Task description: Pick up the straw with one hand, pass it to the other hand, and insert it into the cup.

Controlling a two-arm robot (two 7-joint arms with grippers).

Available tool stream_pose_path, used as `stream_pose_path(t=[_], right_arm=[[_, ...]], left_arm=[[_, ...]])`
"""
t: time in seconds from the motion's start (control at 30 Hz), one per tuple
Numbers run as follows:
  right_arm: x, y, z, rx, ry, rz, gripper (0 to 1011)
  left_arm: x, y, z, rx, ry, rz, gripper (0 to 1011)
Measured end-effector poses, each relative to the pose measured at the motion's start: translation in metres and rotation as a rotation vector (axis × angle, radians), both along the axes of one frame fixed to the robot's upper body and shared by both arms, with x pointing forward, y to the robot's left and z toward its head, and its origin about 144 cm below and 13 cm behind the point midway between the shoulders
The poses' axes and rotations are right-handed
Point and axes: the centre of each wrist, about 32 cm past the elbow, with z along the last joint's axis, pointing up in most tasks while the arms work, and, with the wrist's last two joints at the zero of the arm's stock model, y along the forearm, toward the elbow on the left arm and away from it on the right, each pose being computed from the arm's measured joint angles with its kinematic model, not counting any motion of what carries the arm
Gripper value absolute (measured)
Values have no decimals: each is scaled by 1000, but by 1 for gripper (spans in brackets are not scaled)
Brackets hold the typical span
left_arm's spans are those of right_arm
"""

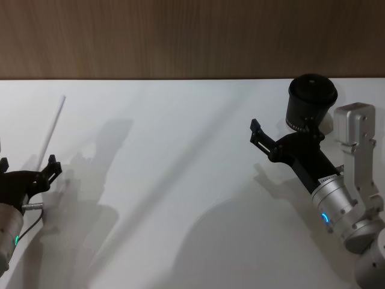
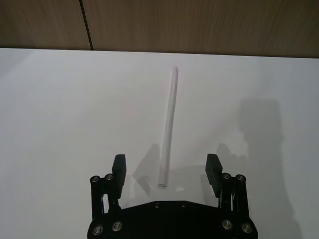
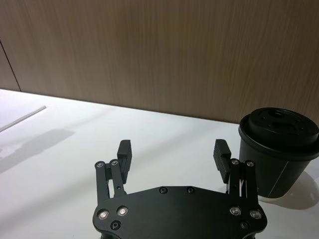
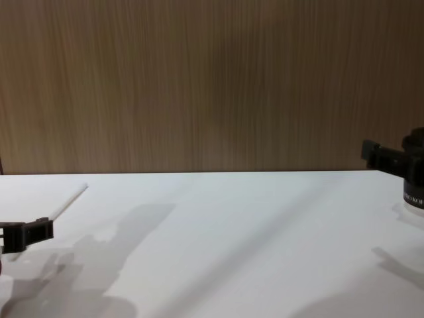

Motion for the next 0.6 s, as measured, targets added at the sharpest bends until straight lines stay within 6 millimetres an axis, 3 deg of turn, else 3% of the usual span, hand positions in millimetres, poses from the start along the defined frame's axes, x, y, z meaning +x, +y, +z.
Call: stream_pose_path(t=[0.6], right_arm=[[0, 0, 0, 0, 0, 0, 1001]], left_arm=[[11, 0, 5, 49, 41, 26, 1003]])
